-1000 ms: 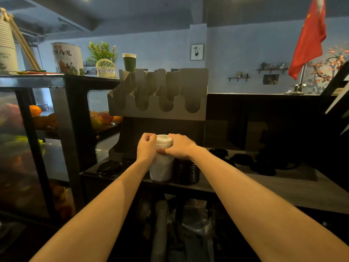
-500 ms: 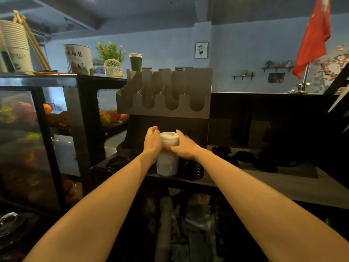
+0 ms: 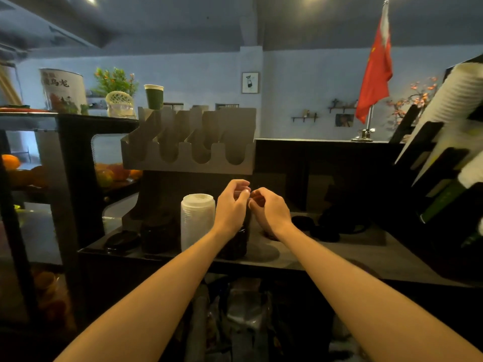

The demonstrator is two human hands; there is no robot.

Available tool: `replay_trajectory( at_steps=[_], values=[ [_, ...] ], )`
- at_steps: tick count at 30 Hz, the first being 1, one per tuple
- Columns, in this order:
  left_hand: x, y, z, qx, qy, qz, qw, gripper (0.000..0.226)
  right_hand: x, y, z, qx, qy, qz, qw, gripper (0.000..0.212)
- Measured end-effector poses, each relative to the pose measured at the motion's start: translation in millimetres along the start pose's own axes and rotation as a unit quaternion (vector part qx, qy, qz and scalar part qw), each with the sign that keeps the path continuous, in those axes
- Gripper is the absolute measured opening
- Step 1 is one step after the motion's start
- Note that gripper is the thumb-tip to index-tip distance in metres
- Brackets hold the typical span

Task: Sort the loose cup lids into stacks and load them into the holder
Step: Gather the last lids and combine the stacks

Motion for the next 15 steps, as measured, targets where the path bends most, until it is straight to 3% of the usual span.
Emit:
replay_trajectory(
  at_steps=[5,11,15],
  values=[
    [58.4,-4.7,13.7,0.005,-0.06,0.01,0.998,0.017,-35.6,44.5,18.2,0.029,0.034,0.043,0.998,0.02],
    [107.6,-27.6,22.6,-0.06,-0.087,0.036,0.994,0.017,-59.7,88.8,34.8,0.067,0.037,0.069,0.995,0.013],
    [127.8,-52.8,22.9,-0.086,-0.087,-0.054,0.991,0.026,-67.8,127.3,42.4,0.091,0.044,0.124,0.987,0.025]
  ],
)
Point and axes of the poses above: each hand's wrist, its own z-axis away from the middle knuckle, its own x-axis out of the palm, y = z × x, the point moved 3 cm from there along -z, towards the middle knuckle, and after that the axes turned 3 degrees about -y, right-handed, at the moved point
